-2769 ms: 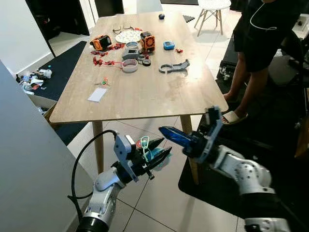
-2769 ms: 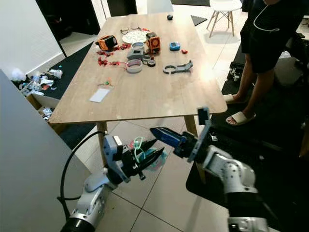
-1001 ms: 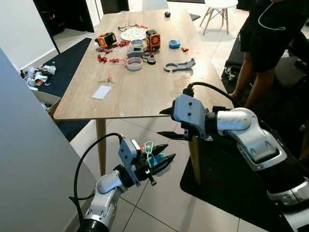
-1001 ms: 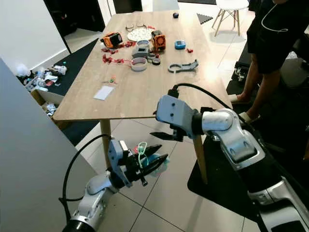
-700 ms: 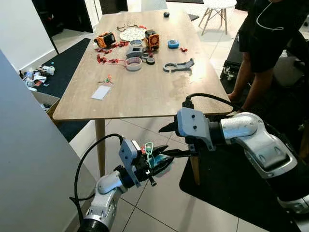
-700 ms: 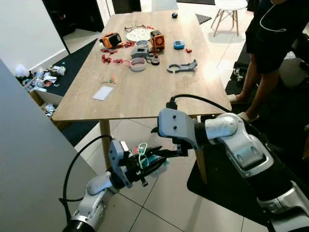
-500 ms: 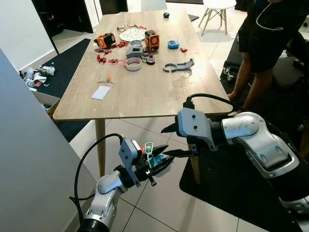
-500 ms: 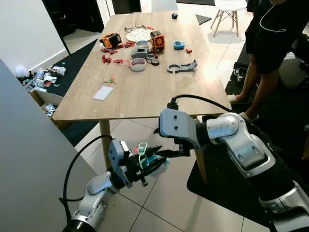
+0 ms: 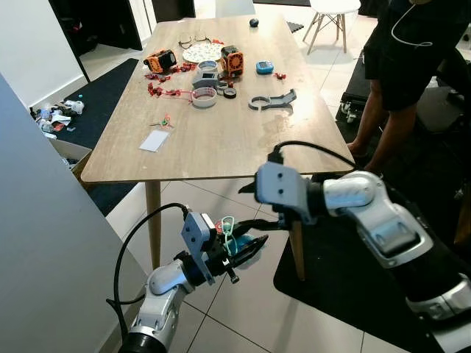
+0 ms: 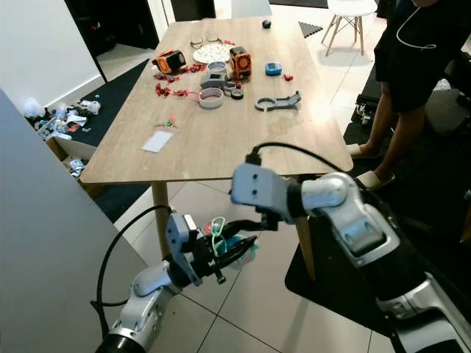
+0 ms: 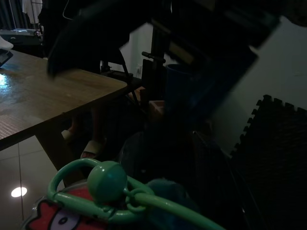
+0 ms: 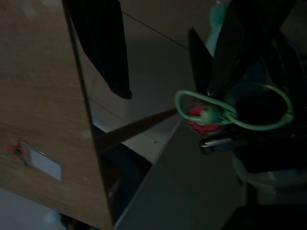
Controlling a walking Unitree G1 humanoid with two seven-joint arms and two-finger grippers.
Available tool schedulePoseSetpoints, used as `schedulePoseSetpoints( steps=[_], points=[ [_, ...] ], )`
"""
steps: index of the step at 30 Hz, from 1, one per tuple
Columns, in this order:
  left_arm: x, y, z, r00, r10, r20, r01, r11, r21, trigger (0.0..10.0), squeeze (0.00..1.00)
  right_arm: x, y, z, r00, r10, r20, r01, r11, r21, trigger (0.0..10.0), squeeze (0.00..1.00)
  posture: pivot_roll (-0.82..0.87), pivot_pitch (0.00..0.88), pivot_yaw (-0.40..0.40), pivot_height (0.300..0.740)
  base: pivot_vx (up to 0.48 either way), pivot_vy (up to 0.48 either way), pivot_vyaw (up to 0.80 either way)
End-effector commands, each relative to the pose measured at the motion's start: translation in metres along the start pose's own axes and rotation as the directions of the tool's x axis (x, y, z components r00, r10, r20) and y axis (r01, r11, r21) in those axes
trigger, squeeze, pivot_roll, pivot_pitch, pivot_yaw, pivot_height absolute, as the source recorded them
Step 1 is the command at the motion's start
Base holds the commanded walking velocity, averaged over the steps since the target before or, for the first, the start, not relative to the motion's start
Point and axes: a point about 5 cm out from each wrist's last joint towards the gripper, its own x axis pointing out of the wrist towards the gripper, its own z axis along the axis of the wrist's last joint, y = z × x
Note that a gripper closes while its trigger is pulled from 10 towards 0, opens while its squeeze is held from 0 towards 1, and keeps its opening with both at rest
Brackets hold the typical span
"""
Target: Hang keys on a hook
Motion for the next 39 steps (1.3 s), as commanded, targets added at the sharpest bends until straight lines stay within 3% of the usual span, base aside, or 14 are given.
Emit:
schedulePoseSetpoints(
  steps=[1, 21, 28, 39],
  points=[
    [-0.003, 0.0, -0.002, 1.0, -0.006, -0.024, 0.007, 1.0, 0.012, 10.0, 0.0, 0.004, 0.004, -0.001, 1.0, 0.028, 0.006, -0.028, 1.0, 0.0, 10.0, 0.0, -0.12, 0.069, 0.063, 0.74, 0.0, 0.0, 0.0],
    [-0.002, 0.0, -0.002, 1.0, -0.01, -0.026, 0.011, 1.0, 0.017, 10.0, 0.0, 0.009, 0.02, -0.009, 0.99, 0.138, -0.006, -0.137, 0.988, 0.067, 10.0, 0.0, -0.12, 0.07, 0.063, 0.74, 0.0, 0.0, 0.0],
    [-0.002, -0.001, -0.002, 1.0, -0.011, -0.029, 0.012, 1.0, 0.019, 10.0, 0.0, 0.007, 0.03, -0.007, 0.974, 0.224, 0.024, -0.225, 0.969, 0.099, 10.0, 0.0, -0.12, 0.07, 0.063, 0.74, 0.0, 0.0, 0.0],
    [-0.003, -0.001, -0.002, 0.999, -0.014, -0.034, 0.015, 1.0, 0.019, 10.0, 0.0, -0.004, 0.027, -0.007, 0.974, 0.227, 0.004, -0.227, 0.969, 0.1, 10.0, 0.0, -0.12, 0.07, 0.063, 0.74, 0.0, 0.0, 0.0]
  ],
)
